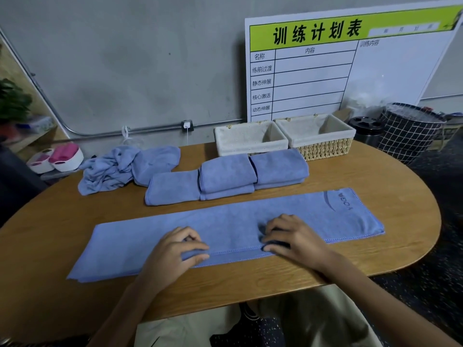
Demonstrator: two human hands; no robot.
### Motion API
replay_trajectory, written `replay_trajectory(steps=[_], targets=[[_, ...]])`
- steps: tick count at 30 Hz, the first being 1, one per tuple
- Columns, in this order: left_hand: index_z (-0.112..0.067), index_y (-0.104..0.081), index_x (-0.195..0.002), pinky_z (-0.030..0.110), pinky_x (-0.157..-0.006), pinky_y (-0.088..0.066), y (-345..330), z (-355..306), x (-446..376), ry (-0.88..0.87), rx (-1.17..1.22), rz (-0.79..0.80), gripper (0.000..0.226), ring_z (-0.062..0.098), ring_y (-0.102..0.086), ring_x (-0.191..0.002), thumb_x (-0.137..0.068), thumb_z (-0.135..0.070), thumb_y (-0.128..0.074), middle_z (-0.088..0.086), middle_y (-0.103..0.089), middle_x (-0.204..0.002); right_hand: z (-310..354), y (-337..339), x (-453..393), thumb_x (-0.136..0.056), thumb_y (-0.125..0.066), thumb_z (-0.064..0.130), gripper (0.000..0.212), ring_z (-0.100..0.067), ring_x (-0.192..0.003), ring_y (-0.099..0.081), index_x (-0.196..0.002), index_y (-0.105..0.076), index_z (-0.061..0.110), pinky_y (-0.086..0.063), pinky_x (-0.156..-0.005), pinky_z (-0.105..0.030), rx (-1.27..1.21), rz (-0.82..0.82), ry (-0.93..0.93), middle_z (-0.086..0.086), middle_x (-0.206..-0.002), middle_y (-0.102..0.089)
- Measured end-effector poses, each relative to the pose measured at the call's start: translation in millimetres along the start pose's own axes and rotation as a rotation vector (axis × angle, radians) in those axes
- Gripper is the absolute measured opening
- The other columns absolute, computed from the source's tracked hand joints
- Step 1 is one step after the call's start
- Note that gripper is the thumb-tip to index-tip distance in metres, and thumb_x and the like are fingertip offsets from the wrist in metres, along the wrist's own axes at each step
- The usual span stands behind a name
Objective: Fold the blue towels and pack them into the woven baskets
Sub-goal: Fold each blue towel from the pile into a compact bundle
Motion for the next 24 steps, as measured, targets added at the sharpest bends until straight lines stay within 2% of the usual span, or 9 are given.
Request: replay_trajectory(steps=[6, 11, 16, 18, 21, 24], targets=[[-0.028, -0.075, -0.094, 0.030, -0.068, -0.045, -1.1, -7.6, 2.5, -0.160, -0.149, -0.018, 0.021, 0.008, -0.056, -0.076, -0.097, -0.044, -0.062, -0.011, -0.060, -0.091, 10.0, -0.3, -3.6, -0.097, -0.064, 0.037, 0.019, -0.017, -0.082, -0.059, -0.096, -0.073, 0.020, -0.046, -0.074, -0.032, 0.128, 0.013, 0.123, 0.004, -0.095, -0.063], [-0.026, -0.074, -0.090, 0.030, -0.066, -0.047, -0.4, -10.3, 1.3, -0.195, -0.160, -0.030, 0.018, 0.008, -0.056, -0.075, -0.097, -0.039, -0.064, -0.011, -0.060, -0.089, 10.3, -0.4, -5.8, -0.098, -0.060, 0.041, 0.024, -0.016, -0.083, -0.060, -0.099, -0.072, 0.021, -0.046, -0.075, -0.031, 0.138, 0.046, 0.132, 0.005, -0.097, -0.063], [-0.028, -0.073, -0.085, 0.031, -0.066, -0.046, 1.8, -14.8, -1.7, -0.230, -0.204, -0.023, 0.017, 0.005, -0.055, -0.072, -0.096, -0.037, -0.064, -0.014, -0.061, -0.087, 13.8, -0.1, -8.4, -0.099, -0.063, 0.032, 0.018, -0.017, -0.080, -0.058, -0.095, -0.072, 0.017, -0.045, -0.076, -0.029, 0.171, 0.015, 0.178, 0.003, -0.093, -0.063], [-0.026, -0.072, -0.082, 0.031, -0.068, -0.046, 2.3, -16.9, -2.9, -0.265, -0.242, -0.014, 0.018, 0.007, -0.055, -0.071, -0.097, -0.032, -0.064, -0.013, -0.061, -0.086, 15.0, 0.8, -9.9, -0.100, -0.062, 0.029, 0.017, -0.017, -0.081, -0.058, -0.095, -0.072, 0.016, -0.045, -0.077, -0.029, 0.175, 0.010, 0.188, 0.003, -0.093, -0.063], [-0.023, -0.068, -0.080, 0.031, -0.080, -0.047, 2.1, -22.6, -4.2, -0.322, -0.329, -0.024, 0.021, 0.009, -0.057, -0.073, -0.099, -0.025, -0.060, -0.011, -0.061, -0.085, 17.6, 3.0, -10.8, -0.101, -0.060, 0.027, 0.017, -0.017, -0.082, -0.059, -0.096, -0.071, 0.016, -0.045, -0.080, -0.029, 0.170, -0.007, 0.187, 0.002, -0.094, -0.064], [-0.021, -0.066, -0.080, 0.031, -0.088, -0.046, 6.8, -29.5, -3.2, -0.335, -0.415, -0.111, 0.026, 0.010, -0.060, -0.076, -0.103, -0.023, -0.054, -0.010, -0.062, -0.085, 23.7, 10.4, -11.5, -0.101, -0.059, 0.025, 0.017, -0.018, -0.078, -0.058, -0.093, -0.070, 0.014, -0.046, -0.078, -0.030, 0.175, -0.048, 0.177, 0.001, -0.091, -0.062]])
Point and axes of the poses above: each hand's wrist, its own x-axis away from the middle knuckle, its own y-axis out of the back of the hand, z = x × y, the point moved 6 cm from there along -x, towards the middle knuckle
